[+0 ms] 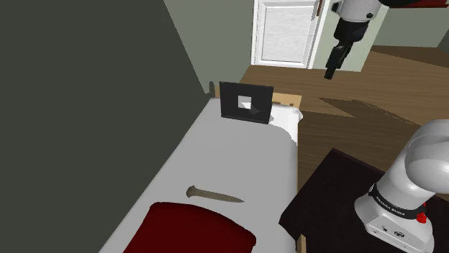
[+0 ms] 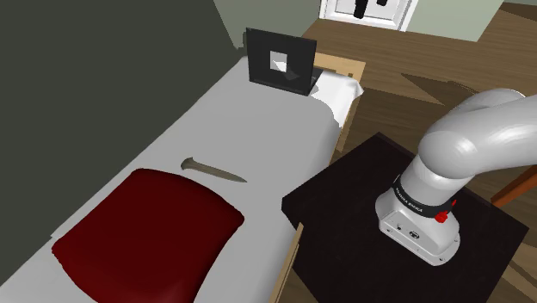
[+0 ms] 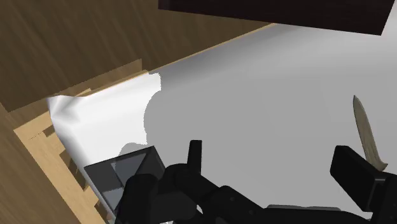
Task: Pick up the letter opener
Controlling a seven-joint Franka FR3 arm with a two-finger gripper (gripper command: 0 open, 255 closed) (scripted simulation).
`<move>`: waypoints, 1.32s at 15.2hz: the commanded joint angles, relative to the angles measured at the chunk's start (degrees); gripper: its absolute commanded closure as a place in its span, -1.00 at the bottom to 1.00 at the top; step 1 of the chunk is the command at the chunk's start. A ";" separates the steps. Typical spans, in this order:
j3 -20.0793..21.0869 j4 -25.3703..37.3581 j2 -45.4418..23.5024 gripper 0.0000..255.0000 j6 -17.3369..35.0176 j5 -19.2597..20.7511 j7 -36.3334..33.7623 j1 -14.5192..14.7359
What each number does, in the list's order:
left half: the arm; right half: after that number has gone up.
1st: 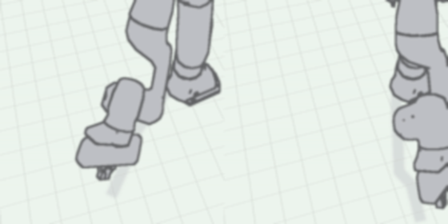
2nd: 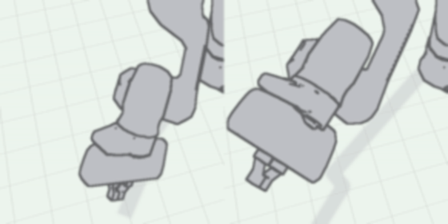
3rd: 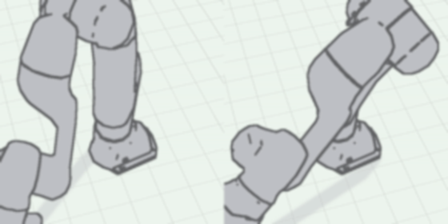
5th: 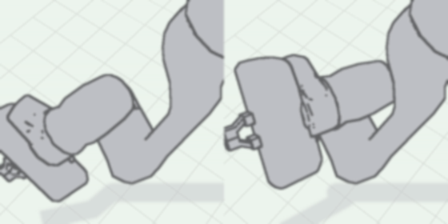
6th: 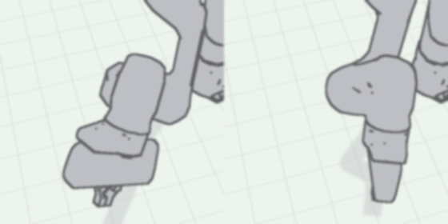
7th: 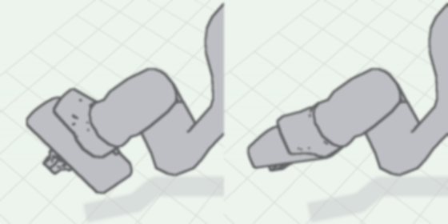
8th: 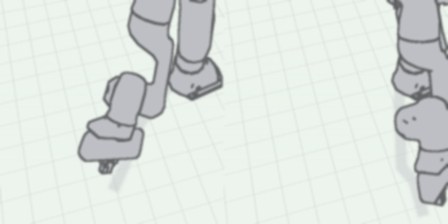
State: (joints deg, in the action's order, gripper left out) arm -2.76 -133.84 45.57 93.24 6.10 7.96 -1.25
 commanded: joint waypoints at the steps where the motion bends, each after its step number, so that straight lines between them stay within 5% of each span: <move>1: 0.00 0.00 0.00 -1.00 0.00 0.00 0.00 0.00; 20: 9.95 -7.79 -24.40 -1.00 30.10 -4.53 -6.68 7.64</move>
State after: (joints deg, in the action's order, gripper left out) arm 6.52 -141.98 23.06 121.80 1.65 1.80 5.99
